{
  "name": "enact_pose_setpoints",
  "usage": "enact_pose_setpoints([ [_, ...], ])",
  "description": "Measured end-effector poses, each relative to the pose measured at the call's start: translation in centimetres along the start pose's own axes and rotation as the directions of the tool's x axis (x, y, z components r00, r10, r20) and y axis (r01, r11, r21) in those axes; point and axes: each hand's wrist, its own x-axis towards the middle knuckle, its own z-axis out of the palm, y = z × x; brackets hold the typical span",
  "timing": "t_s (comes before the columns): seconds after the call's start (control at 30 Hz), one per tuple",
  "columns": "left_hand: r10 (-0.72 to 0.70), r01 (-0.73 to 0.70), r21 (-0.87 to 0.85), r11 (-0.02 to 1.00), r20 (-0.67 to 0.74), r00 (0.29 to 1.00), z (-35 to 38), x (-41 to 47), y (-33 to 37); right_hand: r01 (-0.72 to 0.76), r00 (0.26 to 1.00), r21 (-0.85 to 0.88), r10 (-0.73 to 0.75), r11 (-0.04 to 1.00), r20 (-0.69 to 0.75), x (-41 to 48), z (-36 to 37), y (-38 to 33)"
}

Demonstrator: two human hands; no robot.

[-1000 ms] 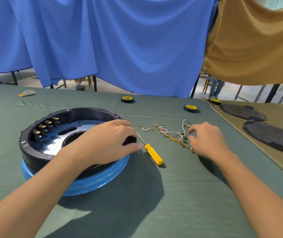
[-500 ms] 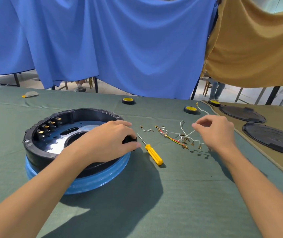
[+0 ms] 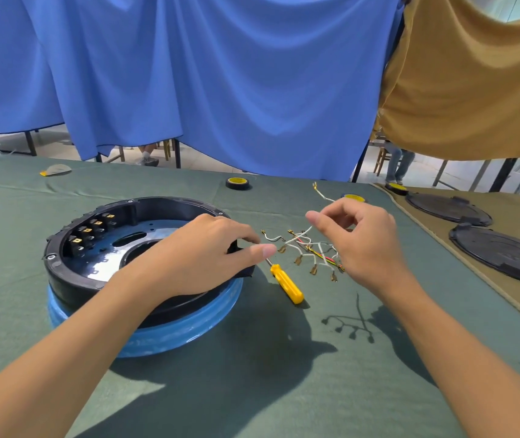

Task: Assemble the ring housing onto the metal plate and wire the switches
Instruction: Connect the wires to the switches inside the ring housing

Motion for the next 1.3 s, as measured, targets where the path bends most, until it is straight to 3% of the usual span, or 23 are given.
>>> enact_pose_setpoints([
  [0.17, -0.030, -0.003, -0.316, 0.949, -0.099, 0.995, -0.8, -0.6, 0.5, 0.055, 0.994, 0.134, -0.041, 0.989, -0.105, -1.5, 1.9, -2.7],
  [0.3, -0.103, 0.021, -0.417, 0.909, -0.174, 0.979, -0.9, -0.5, -0.1, -0.004, 0.997, 0.194, 0.019, 0.981, -0.078, -2.2, 2.9, -3.4],
  [0.4, -0.175, 0.057, -0.403, 0.913, -0.262, 0.949, -0.7, -0.2, -0.6, 0.096, 0.989, -0.120, -0.109, 0.988, -0.104, -2.2, 3.3, -3.4],
  [0.47, -0.196, 0.084, -0.319, 0.944, -0.339, 0.920, -0.4, 0.0, -0.7, 0.238, 0.953, -0.301, -0.282, 0.923, -0.109, -1.9, 3.4, -4.1],
  [0.57, -0.195, 0.076, -0.259, 0.963, -0.471, 0.861, -0.3, 0.1, -0.7, 0.401, 0.912, -0.340, -0.406, 0.850, 0.060, -0.9, 3.9, -5.7],
  [0.67, -0.212, 0.044, -0.309, 0.950, -0.533, 0.819, -0.5, 0.1, -1.0, 0.423, 0.888, -0.270, -0.337, 0.865, 0.314, 0.6, 4.4, -7.1],
  [0.87, -0.280, 0.099, -0.392, 0.915, -0.435, 0.856, -1.3, -0.2, -2.1, 0.389, 0.864, -0.156, -0.301, 0.908, 0.404, 2.4, 5.3, -8.4],
  [0.97, -0.277, 0.185, -0.277, 0.943, -0.347, 0.896, -2.6, -0.8, -3.5, 0.356, 0.866, -0.217, -0.234, 0.909, 0.441, 2.7, 5.8, -8.6],
  [1.1, -0.429, 0.407, -0.139, 0.903, -0.352, 0.832, -5.4, -2.1, -8.3, 0.279, 0.881, -0.207, -0.165, 0.938, 0.443, 3.3, 5.8, -8.9],
  [1.2, -0.582, 0.517, -0.284, 0.807, -0.238, 0.778, -5.7, -3.0, -11.1, 0.162, 0.864, -0.192, -0.045, 0.968, 0.501, 3.9, 6.0, -9.5],
  [1.3, -0.582, 0.518, -0.311, 0.797, -0.162, 0.797, -5.2, -3.2, -12.3, -0.027, 0.820, -0.100, 0.079, 0.995, 0.566, 4.2, 6.1, -10.4],
])
